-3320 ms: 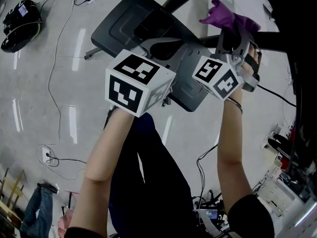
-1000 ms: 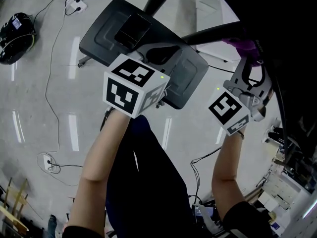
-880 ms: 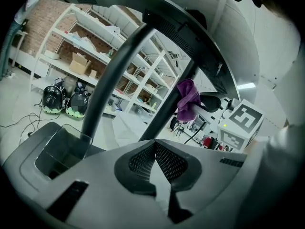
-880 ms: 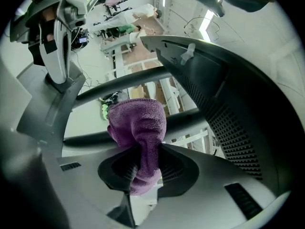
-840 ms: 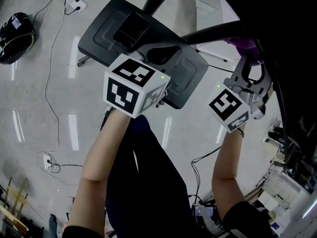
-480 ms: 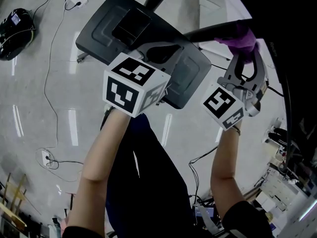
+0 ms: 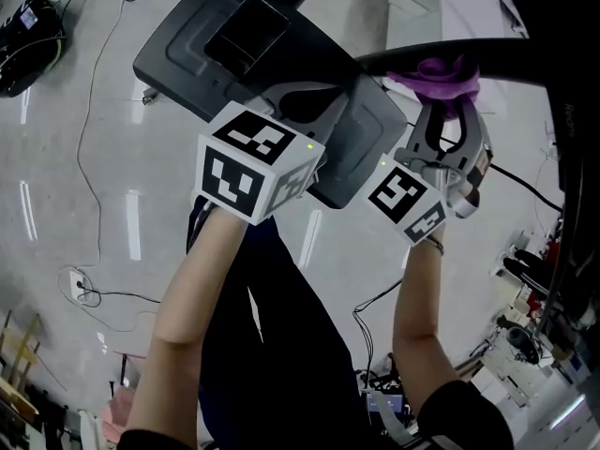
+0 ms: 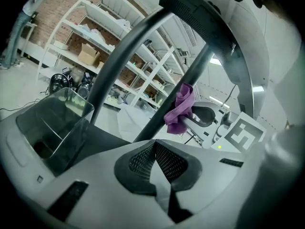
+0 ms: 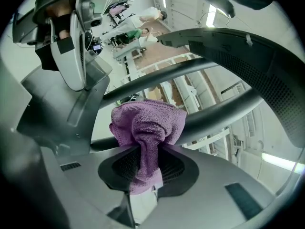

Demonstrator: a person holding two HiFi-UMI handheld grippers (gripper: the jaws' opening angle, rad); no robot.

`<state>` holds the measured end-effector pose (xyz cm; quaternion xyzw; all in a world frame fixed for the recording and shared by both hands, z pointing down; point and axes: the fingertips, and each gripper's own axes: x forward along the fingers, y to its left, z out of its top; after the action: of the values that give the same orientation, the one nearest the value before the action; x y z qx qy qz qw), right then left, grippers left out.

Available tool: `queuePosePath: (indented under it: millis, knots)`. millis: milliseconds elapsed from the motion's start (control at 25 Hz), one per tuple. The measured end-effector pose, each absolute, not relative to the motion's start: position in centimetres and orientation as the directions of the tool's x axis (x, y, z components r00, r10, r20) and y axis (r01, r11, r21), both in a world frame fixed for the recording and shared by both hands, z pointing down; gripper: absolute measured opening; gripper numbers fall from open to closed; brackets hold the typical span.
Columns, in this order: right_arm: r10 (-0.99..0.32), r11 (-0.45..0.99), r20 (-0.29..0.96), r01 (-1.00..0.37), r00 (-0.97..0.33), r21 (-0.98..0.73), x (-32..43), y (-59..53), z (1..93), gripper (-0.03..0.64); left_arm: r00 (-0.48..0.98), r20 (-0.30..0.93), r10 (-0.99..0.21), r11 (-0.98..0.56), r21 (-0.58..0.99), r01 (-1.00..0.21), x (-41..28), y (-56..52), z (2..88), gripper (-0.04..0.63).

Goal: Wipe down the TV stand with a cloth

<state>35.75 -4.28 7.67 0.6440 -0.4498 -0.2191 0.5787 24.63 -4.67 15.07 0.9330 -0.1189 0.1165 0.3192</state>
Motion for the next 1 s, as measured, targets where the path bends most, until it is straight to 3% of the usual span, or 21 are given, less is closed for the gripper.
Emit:
queuePosePath:
  millis: [1000]
  knots:
    - [-0.797,0.302,0.470,-0.425,0.378,0.853,34.7,-5.6,20.1,0.106,0.915,0.344,-0.212,-0.697,0.603,-0.388,22.4,-5.8,19.4,0.008]
